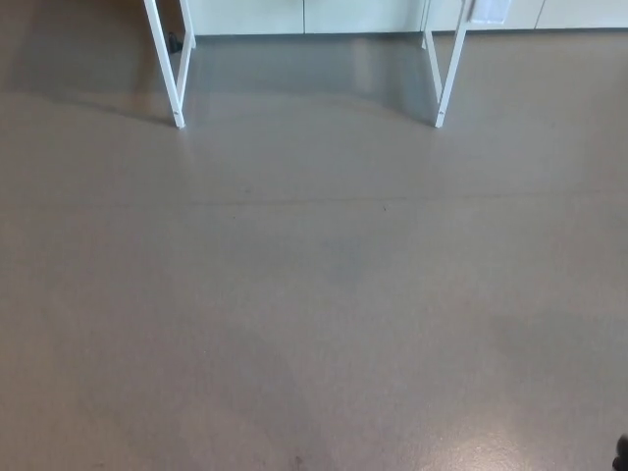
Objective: The robot walk towards a table in front and uses its left hand to pick up the pot from the base and pour water to the cup on the right hand side
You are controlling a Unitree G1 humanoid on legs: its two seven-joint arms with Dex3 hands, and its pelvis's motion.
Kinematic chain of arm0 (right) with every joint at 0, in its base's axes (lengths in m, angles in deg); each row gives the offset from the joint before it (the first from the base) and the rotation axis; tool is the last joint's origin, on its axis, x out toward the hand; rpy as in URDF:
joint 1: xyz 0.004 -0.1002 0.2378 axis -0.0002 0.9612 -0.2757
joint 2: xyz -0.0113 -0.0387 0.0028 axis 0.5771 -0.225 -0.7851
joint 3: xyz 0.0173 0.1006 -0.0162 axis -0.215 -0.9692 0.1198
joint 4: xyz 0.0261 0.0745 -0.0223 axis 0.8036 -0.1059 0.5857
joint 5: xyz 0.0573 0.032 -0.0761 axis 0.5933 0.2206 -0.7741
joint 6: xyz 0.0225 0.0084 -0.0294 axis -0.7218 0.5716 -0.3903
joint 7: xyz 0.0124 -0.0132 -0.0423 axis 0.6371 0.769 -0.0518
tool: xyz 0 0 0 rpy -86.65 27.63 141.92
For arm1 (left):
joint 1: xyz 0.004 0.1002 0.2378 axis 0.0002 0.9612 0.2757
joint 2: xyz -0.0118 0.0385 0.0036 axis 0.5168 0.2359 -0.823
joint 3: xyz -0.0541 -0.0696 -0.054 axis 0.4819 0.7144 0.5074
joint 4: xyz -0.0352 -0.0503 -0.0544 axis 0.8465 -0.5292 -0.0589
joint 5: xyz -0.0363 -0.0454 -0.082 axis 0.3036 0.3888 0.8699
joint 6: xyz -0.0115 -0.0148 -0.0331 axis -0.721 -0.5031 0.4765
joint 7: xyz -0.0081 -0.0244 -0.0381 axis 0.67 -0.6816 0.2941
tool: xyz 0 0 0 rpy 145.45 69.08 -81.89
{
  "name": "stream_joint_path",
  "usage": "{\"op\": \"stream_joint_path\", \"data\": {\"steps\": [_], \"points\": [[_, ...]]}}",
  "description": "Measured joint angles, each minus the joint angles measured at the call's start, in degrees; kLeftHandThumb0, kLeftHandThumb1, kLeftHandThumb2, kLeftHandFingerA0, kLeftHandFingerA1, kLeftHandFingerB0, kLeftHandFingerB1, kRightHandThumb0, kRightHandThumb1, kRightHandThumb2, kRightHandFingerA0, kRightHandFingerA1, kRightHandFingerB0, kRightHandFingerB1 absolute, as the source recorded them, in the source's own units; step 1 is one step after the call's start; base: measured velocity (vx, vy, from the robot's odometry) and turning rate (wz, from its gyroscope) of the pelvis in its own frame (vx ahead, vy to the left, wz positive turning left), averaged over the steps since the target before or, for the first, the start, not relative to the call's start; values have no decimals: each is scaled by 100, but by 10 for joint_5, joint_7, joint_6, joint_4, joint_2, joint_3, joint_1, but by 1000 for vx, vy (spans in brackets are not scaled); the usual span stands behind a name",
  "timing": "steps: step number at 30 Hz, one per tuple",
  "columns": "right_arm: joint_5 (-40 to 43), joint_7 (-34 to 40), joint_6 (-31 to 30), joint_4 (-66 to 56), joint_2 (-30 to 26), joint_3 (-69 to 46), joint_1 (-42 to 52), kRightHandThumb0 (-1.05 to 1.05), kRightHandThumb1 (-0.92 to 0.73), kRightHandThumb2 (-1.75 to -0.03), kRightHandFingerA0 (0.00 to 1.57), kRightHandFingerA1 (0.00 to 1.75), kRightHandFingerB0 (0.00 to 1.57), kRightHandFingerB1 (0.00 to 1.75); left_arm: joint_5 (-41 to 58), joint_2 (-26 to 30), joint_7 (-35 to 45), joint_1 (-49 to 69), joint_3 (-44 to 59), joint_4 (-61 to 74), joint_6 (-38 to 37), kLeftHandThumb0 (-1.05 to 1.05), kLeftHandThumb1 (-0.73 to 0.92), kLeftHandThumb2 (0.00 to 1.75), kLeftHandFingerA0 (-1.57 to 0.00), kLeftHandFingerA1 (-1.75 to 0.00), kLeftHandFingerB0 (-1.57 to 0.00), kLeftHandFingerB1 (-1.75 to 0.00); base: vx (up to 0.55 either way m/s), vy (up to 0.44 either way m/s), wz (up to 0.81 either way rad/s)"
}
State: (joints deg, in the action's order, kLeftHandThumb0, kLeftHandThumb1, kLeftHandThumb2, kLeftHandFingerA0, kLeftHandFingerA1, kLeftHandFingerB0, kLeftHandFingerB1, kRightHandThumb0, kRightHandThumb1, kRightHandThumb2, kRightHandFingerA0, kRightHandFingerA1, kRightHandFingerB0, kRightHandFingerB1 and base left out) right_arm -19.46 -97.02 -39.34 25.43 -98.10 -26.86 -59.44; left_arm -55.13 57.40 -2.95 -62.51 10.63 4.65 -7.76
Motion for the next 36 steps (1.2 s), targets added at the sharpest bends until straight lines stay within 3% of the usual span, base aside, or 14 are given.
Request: {"op": "stream_joint_path", "data": {"steps": [5,6,8,9,10,13,14,17,20,36], "points": [[48,-31,-6,-3,7,-52,15,-24,-40,-94,29,62,12,51,41,7,40,6,51,-13,5,2,80,61,-34,-38,-28,-35,0,0,0],[56,-36,-7,-3,9,-58,22,-29,-56,-67,28,53,18,37,48,7,48,11,57,-16,5,2,82,61,-34,-38,-26,-35,0,0,0],[71,-54,-9,-7,13,-65,47,-29,-56,-67,28,53,18,37,61,8,67,29,63,-21,6,2,82,61,-34,-38,-26,-35,0,0,0],[75,-61,-9,-9,14,-65,59,-29,-57,-66,26,52,17,37,64,8,74,37,64,-22,6,2,57,99,-23,-53,-17,-50,0,0,0],[80,-68,-8,-10,15,-66,70,-27,-49,-64,41,57,25,37,65,9,79,45,64,-24,6,3,53,95,-27,-54,-19,-51,0,0,0],[91,-83,-7,-4,19,-73,109,-27,-49,-64,41,57,25,37,69,7,89,76,64,-32,6,3,53,95,-27,-54,-19,-51,125,12,-1],[94,-85,-7,-1,21,-74,115,-19,-51,-58,53,60,31,38,71,9,91,80,64,-32,6,3,54,95,-26,-54,-17,-50,92,-26,2],[102,-85,2,21,19,-82,118,-15,-52,-62,48,58,30,39,77,8,100,84,63,-30,5,3,54,95,-25,-54,-17,-50,73,-21,20],[107,-85,13,41,16,-85,122,-22,-50,-57,55,61,34,40,80,7,105,98,61,-32,5,1,54,95,-26,-53,-16,-49,26,34,-6],[125,-89,41,78,19,-82,122,-30,-49,-55,55,61,35,39,89,23,115,95,47,-42,4,0,52,95,-24,-53,-17,-50,165,162,-3]]}}
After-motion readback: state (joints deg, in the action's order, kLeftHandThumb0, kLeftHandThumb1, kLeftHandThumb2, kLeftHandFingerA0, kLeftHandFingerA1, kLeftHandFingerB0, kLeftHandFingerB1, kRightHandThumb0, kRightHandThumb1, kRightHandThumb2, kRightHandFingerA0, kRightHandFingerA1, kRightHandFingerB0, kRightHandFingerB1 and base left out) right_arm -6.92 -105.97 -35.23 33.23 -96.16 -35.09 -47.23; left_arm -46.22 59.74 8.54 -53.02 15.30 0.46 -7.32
